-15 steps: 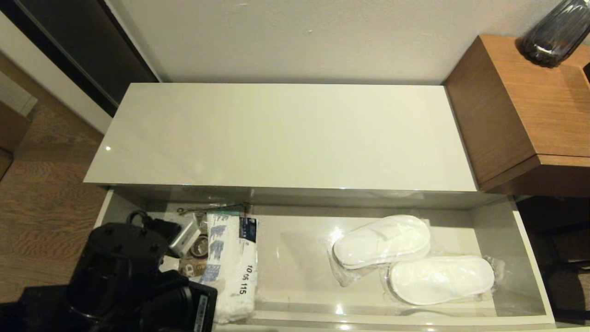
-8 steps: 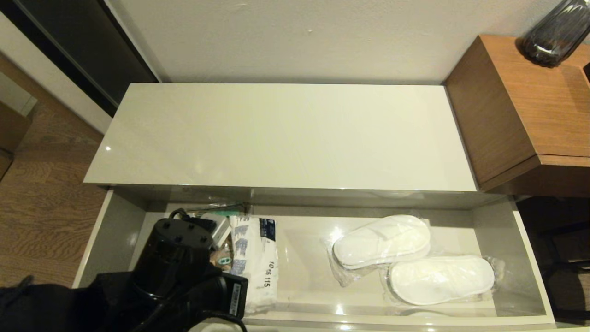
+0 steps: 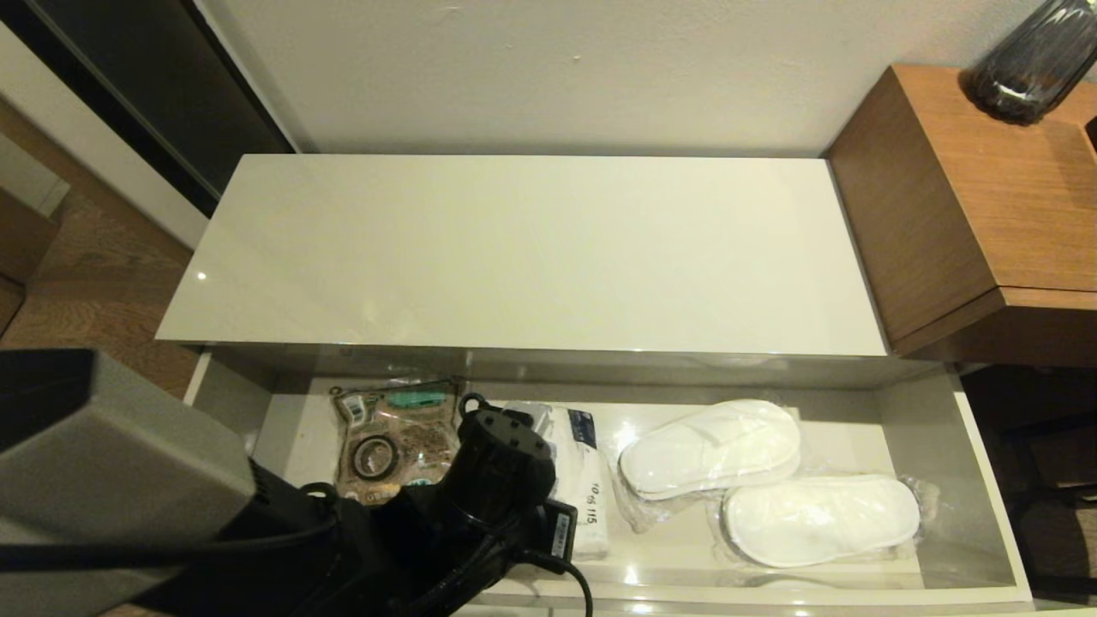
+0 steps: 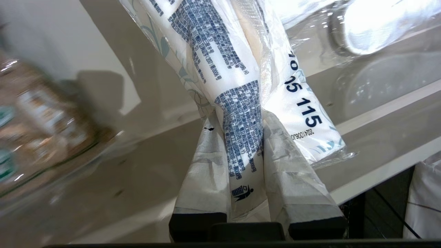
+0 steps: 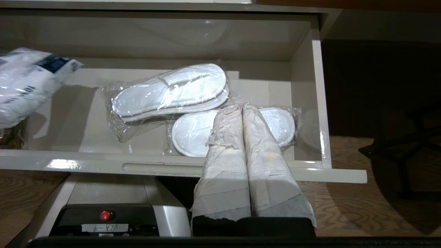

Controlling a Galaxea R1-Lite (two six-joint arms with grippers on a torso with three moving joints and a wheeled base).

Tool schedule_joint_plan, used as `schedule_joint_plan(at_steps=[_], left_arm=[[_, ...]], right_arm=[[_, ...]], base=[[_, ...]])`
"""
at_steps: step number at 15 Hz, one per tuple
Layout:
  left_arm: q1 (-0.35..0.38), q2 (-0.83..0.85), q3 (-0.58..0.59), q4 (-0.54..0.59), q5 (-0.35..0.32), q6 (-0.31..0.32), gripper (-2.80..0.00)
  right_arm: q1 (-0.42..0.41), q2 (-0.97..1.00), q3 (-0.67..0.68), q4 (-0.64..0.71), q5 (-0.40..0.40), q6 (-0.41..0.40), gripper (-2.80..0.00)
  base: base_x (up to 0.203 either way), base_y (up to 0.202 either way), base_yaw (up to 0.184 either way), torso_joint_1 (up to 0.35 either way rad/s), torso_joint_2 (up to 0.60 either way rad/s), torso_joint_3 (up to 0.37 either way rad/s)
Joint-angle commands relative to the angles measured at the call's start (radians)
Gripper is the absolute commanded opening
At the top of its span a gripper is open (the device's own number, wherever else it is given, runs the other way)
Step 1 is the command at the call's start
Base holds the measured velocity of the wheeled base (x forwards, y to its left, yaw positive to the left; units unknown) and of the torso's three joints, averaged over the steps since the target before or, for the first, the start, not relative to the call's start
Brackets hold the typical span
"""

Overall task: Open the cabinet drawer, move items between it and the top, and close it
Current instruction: Put the tissue in the drawer

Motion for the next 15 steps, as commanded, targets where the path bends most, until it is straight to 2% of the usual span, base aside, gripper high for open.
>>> schedule_joint_plan(at_steps=[1, 3, 4, 7, 10, 13, 15], left_arm=[[-0.016, 0.088, -0.029, -0.025, 0.002, 0.003, -2.80], [-0.021, 0.114, -0.055, -0.044, 0.002, 0.015, -2.80], [-0.022, 0.116, -0.065, -0.043, 0.001, 0.023, 0.00], [-0.022, 0.097, -0.104, -0.031, 0.000, 0.031, 0.00], [-0.021, 0.044, -0.056, -0.023, 0.001, 0.030, 0.00], [0.015, -0.110, 0.050, -0.007, 0.024, 0.032, 0.00], [0.061, -0.256, 0.111, 0.061, 0.037, 0.032, 0.00]], right_arm=[[0.000, 0.001, 0.000, 0.000, 0.001, -0.001, -2.80], [0.000, 0.001, 0.000, 0.000, 0.001, -0.001, -2.80], [0.000, 0.001, 0.000, 0.000, 0.001, -0.001, -2.80], [0.000, 0.001, 0.000, 0.000, 0.001, -0.001, -2.80], [0.000, 0.001, 0.000, 0.000, 0.001, -0.001, -2.80], [0.000, 0.001, 0.000, 0.000, 0.001, -0.001, -2.80], [0.000, 0.001, 0.000, 0.000, 0.001, -0.001, -2.80]], base=[[0.000, 0.000, 0.000, 0.000, 0.00, 0.000], [0.000, 0.000, 0.000, 0.000, 0.00, 0.000], [0.000, 0.000, 0.000, 0.000, 0.00, 0.000], [0.000, 0.000, 0.000, 0.000, 0.00, 0.000], [0.000, 0.000, 0.000, 0.000, 0.00, 0.000], [0.000, 0.000, 0.000, 0.000, 0.00, 0.000], [0.000, 0.000, 0.000, 0.000, 0.00, 0.000]])
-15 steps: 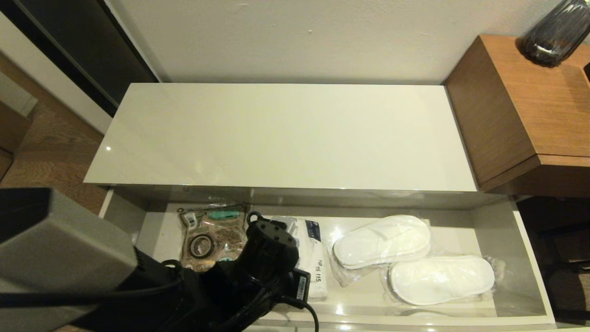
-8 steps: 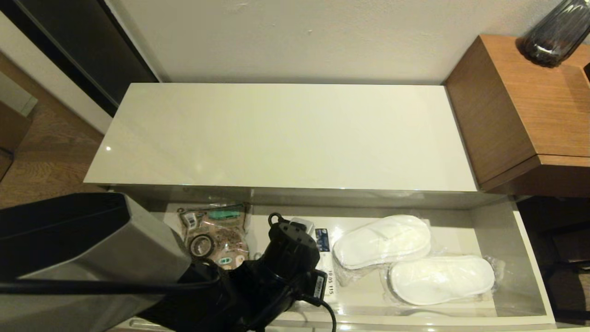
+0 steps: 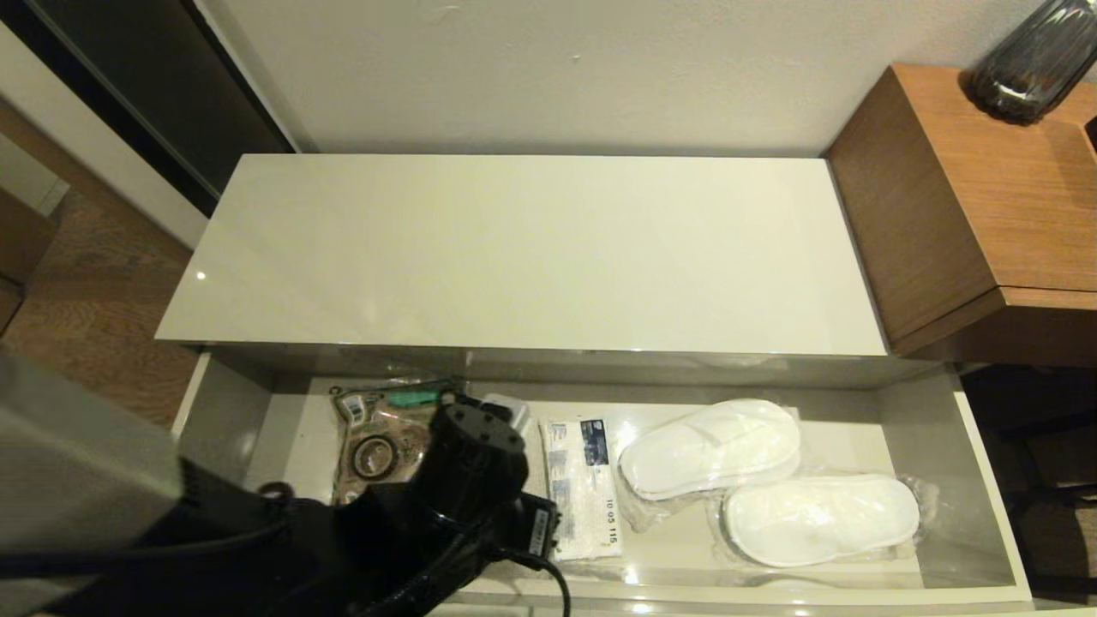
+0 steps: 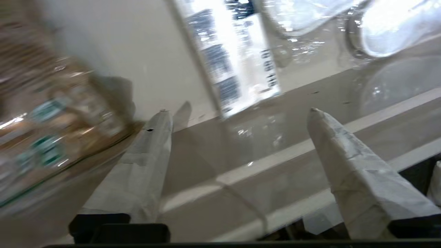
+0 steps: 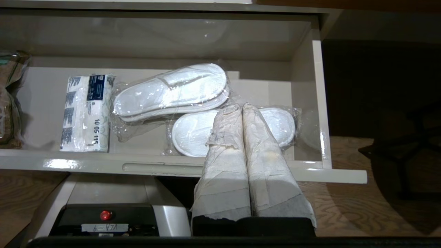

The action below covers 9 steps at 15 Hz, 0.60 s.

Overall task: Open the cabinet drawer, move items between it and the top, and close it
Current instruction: Put the tissue in the drawer, then close the drawer

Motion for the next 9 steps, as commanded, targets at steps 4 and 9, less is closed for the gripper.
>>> schedule_joint_plan(at_steps=[4, 9], left_arm=[[0.181, -0.461, 0.210, 0.241, 0.010, -0.004, -2.80], [0.465, -0.770, 0.273, 0.539, 0.007, 0.011, -2.80]], right_arm=[[0.000, 0.001, 0.000, 0.000, 0.000, -0.001, -2.80], [0.000, 0.001, 0.000, 0.000, 0.000, -0.001, -2.80]], base=[[0.000, 0.000, 0.000, 0.000, 0.00, 0.000], [0.000, 0.000, 0.000, 0.000, 0.00, 0.000]])
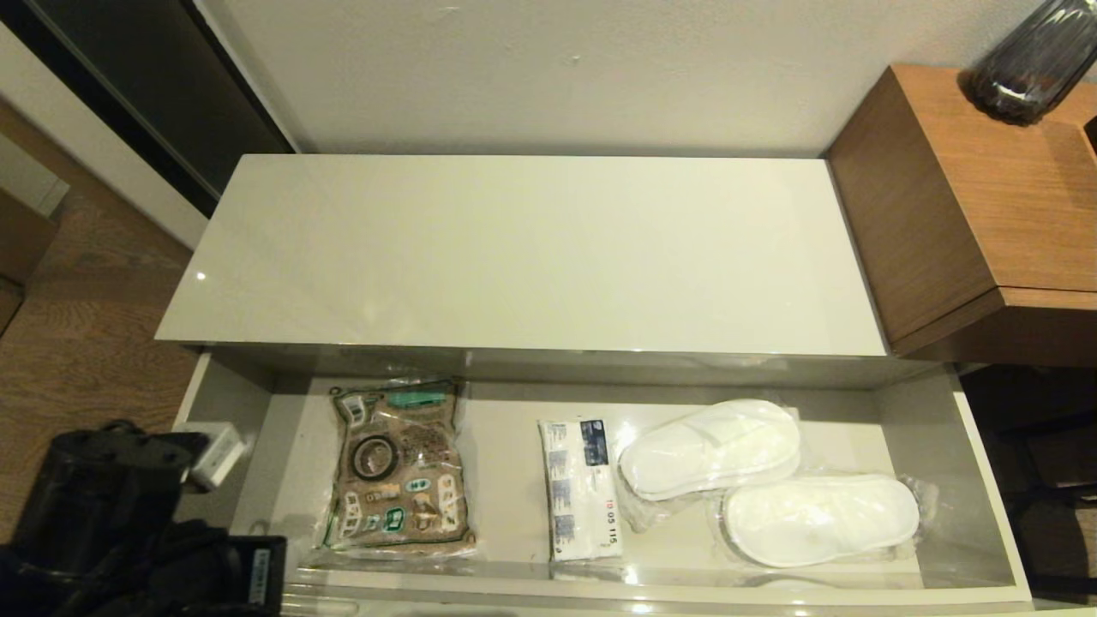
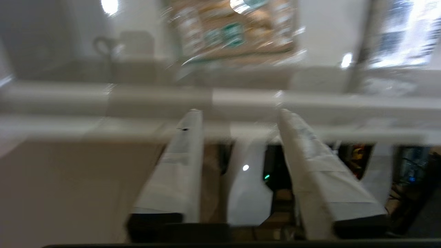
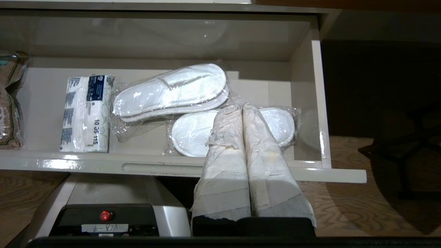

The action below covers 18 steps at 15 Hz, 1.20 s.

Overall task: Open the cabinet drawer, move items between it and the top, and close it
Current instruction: Close the drawer

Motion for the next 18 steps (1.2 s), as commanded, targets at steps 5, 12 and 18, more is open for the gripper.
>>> schedule_joint_plan(at_steps=[5, 12, 18], left_arm=[[0.147, -0.568, -0.193, 0.731, -0.011, 0.090, -2.80], [0.222, -0.698, 0.086, 0.782, -0.148, 0.104, -2.80], [0.248, -0.386, 0.097, 0.429, -0.326, 0.060, -2.80]], right_arm=[[0.000, 0.001, 0.000, 0.000, 0.001, -0.001, -2.80], [0.000, 0.001, 0.000, 0.000, 0.001, -0.001, -2.80], [0.000, 0.001, 0.000, 0.000, 0.001, -0.001, -2.80]], base=[[0.000, 0.000, 0.000, 0.000, 0.00, 0.000], [0.000, 0.000, 0.000, 0.000, 0.00, 0.000], [0.000, 0.000, 0.000, 0.000, 0.00, 0.000]])
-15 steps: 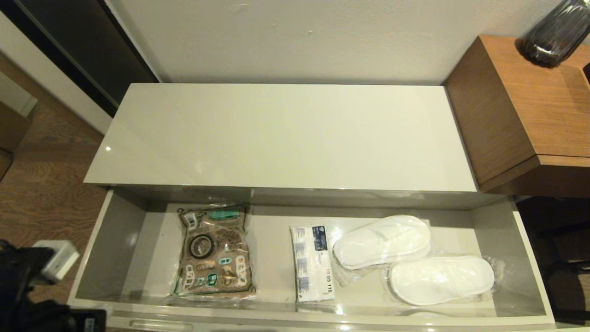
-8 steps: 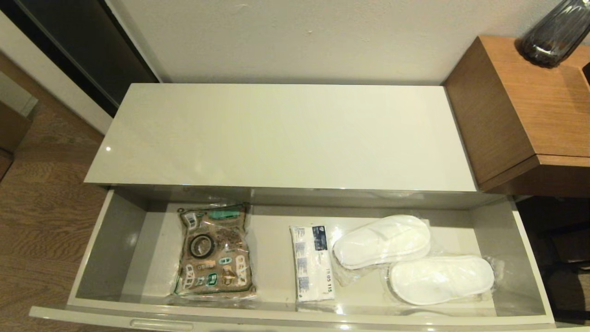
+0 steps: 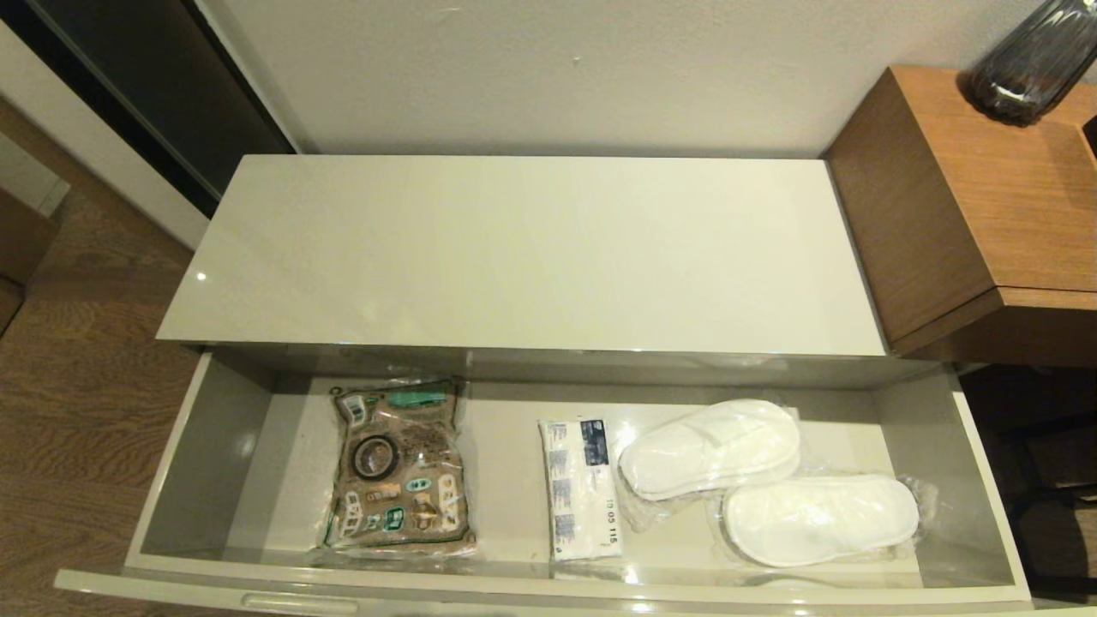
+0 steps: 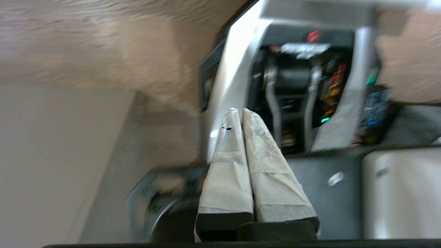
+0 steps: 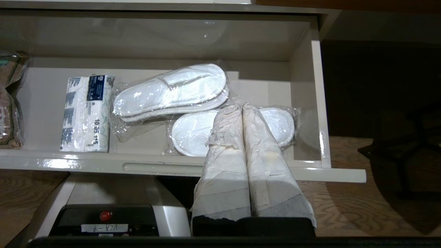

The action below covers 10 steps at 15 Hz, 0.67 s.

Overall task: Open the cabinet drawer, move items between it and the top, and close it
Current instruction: Close the drawer

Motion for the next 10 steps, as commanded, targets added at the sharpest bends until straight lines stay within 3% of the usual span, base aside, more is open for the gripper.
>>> schedule_joint_plan(at_steps=[1, 7, 10], left_arm=[[0.002, 0.198, -0.015, -0.114, -0.032, -0.023, -2.80], [0.002, 0.591, 0.063, -0.457, -0.066, -0.064, -2.80], [0.003, 0.780, 0.078, -0.566, -0.066, -0.082, -2.80]], right_arm=[[0.000, 0.001, 0.000, 0.000, 0.001, -0.001, -2.80], [0.000, 0.001, 0.000, 0.000, 0.001, -0.001, -2.80], [0.000, 0.001, 0.000, 0.000, 0.001, -0.001, -2.80]], base=[[0.000, 0.000, 0.000, 0.000, 0.00, 0.000], [0.000, 0.000, 0.000, 0.000, 0.00, 0.000], [0.000, 0.000, 0.000, 0.000, 0.00, 0.000]])
